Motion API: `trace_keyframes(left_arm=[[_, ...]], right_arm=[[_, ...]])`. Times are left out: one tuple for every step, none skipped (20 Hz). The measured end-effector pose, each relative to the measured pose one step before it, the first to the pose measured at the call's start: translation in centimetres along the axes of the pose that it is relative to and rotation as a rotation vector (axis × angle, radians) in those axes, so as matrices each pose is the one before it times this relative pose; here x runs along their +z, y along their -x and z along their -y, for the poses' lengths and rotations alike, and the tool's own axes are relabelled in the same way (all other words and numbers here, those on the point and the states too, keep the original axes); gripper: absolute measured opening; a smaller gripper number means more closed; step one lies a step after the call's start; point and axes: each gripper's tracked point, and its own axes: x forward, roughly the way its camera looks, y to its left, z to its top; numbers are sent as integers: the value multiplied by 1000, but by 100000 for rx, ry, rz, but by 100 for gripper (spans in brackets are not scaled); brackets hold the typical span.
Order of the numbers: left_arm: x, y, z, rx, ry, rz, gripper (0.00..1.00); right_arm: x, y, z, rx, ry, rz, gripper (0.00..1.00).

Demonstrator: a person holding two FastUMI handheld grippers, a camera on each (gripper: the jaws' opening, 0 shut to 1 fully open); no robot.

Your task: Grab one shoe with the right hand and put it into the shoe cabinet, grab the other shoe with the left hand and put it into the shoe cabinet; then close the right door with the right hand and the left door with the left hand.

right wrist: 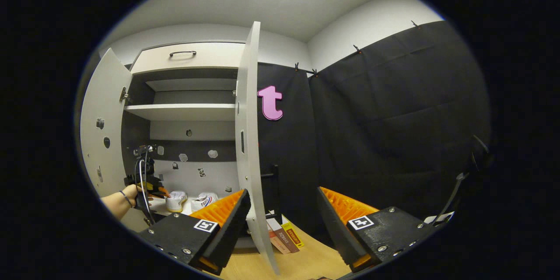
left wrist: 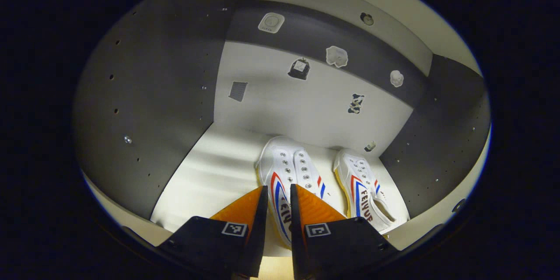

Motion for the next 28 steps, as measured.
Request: trace_keyframes(left_arm=[[473,984,903,-2604,-396,2457,42],[682,1369,811,-1980,-832,2842,69],[380,1220,865,-2041,-1241,2402,78],[479,1466,886,-1208,-1720,2058,80],[578,1708,873,-942,-2510,2325,82],[937,1682,1117,-2000,-2811,3040,98],[551,1615,897,-609,-2996,3718,100],[826,1933,930,-892,-3076,3302,97],[864,2066,979,-961,-2899,3899,97],[959,1965,687,134,-2170,3944,97],[731,2372,516,784,-2837,2910,97],[621,2277,348,958,-2514,2616,97],[747,2185,434,344,-1899,3019,97],[477,2274,481,-556,-1648,2408,96],[416,2409,162,189,-1359,1978,96],[277,2087,-65,1149,-795,1366,97],[197,1755,-301,1221,-540,672,95],[49,1509,-88,449,-78,170,95],[86,1465,-321,227,612,509,95],[166,1498,-498,384,456,809,96],[136,1318,-757,753,652,1188,97],[318,1355,-886,1378,527,1092,97],[281,1376,-1240,2445,217,1201,97],[384,1081,-1040,2415,-298,1259,97],[389,838,-1299,2654,-452,1155,97],[416,788,-1223,2843,-248,1043,95],[209,598,-852,2128,683,832,96],[182,511,-617,1323,1698,478,96]], right_arm=[[-240,-227,488,-151,-80,-578,93],[-151,-63,409,-131,-49,-611,93],[-219,-269,371,-132,149,-500,93],[-94,-146,284,223,171,-174,93],[-176,-230,80,1161,108,-250,93],[-307,-229,142,823,-10,-655,93],[-347,-285,195,665,308,-925,93],[-178,-267,82,821,472,-753,93],[-150,-187,111,961,408,-375,93],[-55,-250,108,1103,282,35,98],[-106,-217,25,1059,263,-98,93],[-149,-388,8,885,87,-344,93],[-361,-380,-60,1177,251,-825,93],[-183,-337,37,1070,180,-610,93],[-136,-289,26,1104,-221,-138,93],[64,-192,-95,1556,-695,262,93],[-108,-101,-103,1454,-840,263,93],[-13,-271,-319,1593,-157,-189,93],[-91,-321,-288,1592,592,-415,93],[26,-305,-113,778,595,-121,93],[-118,-329,-252,682,540,-375,93],[-177,-200,-434,962,550,-697,93],[-149,-150,93,-806,1213,39,93],[71,-232,104,-715,1551,279,92],[-46,22,49,-506,654,-47,92],[63,14,-224,-91,-990,-316,92],[-125,58,-417,294,-486,-561,91],[88,-29,-324,527,-126,284,89]])
